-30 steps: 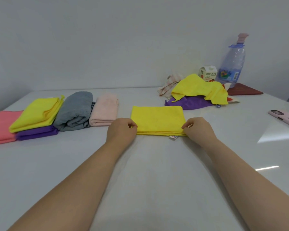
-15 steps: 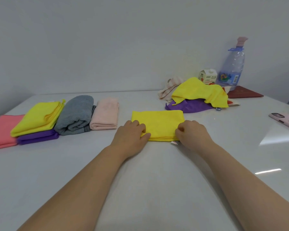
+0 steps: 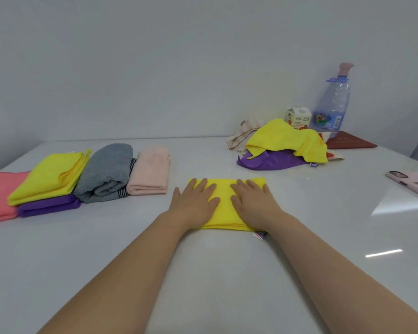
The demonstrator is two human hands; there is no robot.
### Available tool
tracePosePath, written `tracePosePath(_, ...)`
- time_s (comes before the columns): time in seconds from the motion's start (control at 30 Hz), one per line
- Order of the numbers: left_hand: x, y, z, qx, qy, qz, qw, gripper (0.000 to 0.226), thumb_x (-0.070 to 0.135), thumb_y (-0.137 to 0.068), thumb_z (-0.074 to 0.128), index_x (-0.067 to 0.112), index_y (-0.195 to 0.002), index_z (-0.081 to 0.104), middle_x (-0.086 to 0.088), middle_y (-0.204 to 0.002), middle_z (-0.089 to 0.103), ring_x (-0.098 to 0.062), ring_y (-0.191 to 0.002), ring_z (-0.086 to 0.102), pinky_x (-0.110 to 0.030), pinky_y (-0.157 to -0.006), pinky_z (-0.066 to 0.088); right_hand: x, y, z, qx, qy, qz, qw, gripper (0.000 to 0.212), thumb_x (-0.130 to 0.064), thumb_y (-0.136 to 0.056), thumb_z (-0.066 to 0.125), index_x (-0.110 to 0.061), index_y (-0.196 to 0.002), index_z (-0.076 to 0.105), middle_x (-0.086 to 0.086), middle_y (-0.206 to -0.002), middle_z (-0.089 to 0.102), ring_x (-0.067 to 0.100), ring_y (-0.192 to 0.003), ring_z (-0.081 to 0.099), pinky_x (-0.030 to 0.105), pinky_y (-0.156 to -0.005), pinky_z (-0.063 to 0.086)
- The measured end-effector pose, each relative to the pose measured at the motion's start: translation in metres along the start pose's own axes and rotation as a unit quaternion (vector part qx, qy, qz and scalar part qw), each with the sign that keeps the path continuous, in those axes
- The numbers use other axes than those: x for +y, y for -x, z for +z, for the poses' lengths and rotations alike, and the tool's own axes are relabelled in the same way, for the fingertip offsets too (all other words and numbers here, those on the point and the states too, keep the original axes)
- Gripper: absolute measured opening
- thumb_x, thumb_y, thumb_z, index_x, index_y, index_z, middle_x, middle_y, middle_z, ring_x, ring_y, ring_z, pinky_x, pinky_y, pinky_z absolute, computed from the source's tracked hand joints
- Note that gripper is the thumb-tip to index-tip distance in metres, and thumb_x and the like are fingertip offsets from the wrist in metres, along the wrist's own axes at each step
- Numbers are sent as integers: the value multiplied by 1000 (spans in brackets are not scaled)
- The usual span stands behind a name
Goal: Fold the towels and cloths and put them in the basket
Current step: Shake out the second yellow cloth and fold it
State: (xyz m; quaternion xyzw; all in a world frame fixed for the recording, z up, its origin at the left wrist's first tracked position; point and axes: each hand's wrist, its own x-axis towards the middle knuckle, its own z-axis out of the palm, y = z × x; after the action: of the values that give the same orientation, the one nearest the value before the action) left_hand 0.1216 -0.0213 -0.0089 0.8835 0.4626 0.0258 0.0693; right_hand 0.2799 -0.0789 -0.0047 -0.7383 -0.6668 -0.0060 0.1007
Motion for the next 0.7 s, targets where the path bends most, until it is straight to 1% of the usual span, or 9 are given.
tracePosePath(0.03, -4, -1, 2, -23, 9, -18, 1000, 58, 52, -99, 18, 30, -152, 7, 8, -160, -5, -17, -147, -7, -51, -115, 2, 3, -1, 3, -48, 14, 15, 999, 50, -38, -102, 23, -23, -149, 21, -2, -159, 13, 21, -146, 11, 48, -116, 8)
tracePosePath(0.07, -7, 0, 2, -33, 14, -30, 999, 61, 55, -98, 18, 30, -152, 4, 8, -160, -7, -17, -147, -8, -51, -115, 1, 5, -2, 5, -70, 16, 29, 997, 52, -42, -101, 21, -26, -150, 17, -3, -160, 8, 20, -146, 7, 51, -116, 6)
tracePosePath(0.13, -10, 1, 1, -35, 18, -45, 998, 67, 60, -96, 18, 28, -152, 2, 8, -159, -9, -18, -147, -7, -50, -115, 1, 10, -2, 5, -82, 19, 57, 995, 56, -48, -100, 19, -27, -151, 11, -4, -160, 2, 18, -147, 3, 52, -115, 4)
tracePosePath(0.23, -12, 1, 0, -32, 19, -62, 997, 73, 64, -94, 19, 25, -152, 1, 7, -159, -9, -20, -147, -6, -49, -116, 2, 19, -2, 2, -97, 11, 95, 991, 64, -54, -98, 18, -22, -152, 6, -4, -160, -3, 16, -147, -1, 52, -116, 4)
tracePosePath(0.4, -11, 5, 2, -15, 36, -70, 997, 73, 62, -95, 19, 21, -153, 2, 7, -160, -7, -20, -147, -4, -48, -117, 3, 31, 1, 0, -106, 1, 128, 986, 66, -55, -98, 17, -21, -152, 3, -5, -160, -5, 17, -147, 1, 51, -116, 1)
tracePosePath(0.5, -11, 11, 3, 62, 3, -58, 996, 61, 50, -99, 24, 19, -151, 17, 1, -160, 4, -22, -147, 2, -46, -118, 9, 31, 4, 0, -81, -12, 120, 989, 62, -52, -99, 20, -21, -152, 10, -5, -160, 2, 18, -147, 6, 51, -116, 4)
tracePosePath(0.57, -9, 16, 3, 111, -17, -9, 994, 55, 44, -100, 27, 21, -149, 24, 0, -160, 8, -21, -147, 2, -44, -118, 9, 33, 5, 0, -52, -49, 123, 990, 58, -47, -100, 25, -18, -150, 21, 0, -159, 11, 21, -145, 14, 49, -115, 9)
tracePosePath(0.63, -6, 19, 3, 103, -3, 46, 994, 54, 44, -100, 28, 26, -150, 21, 2, -160, 4, -19, -147, -3, -42, -117, 4, 39, 1, -2, -3, -114, 149, 982, 53, -41, -100, 32, -13, -145, 31, 8, -154, 26, 26, -140, 27, 44, -113, 19)
tracePosePath(0.7, -3, 19, 4, 64, 10, 62, 996, 53, 45, -100, 27, 29, -150, 17, 3, -160, 0, -19, -147, -8, -42, -118, 1, 45, -8, -7, 20, -192, 205, 959, 53, -39, -100, 37, -11, -145, 32, 12, -149, 35, 31, -136, 33, 40, -111, 25)
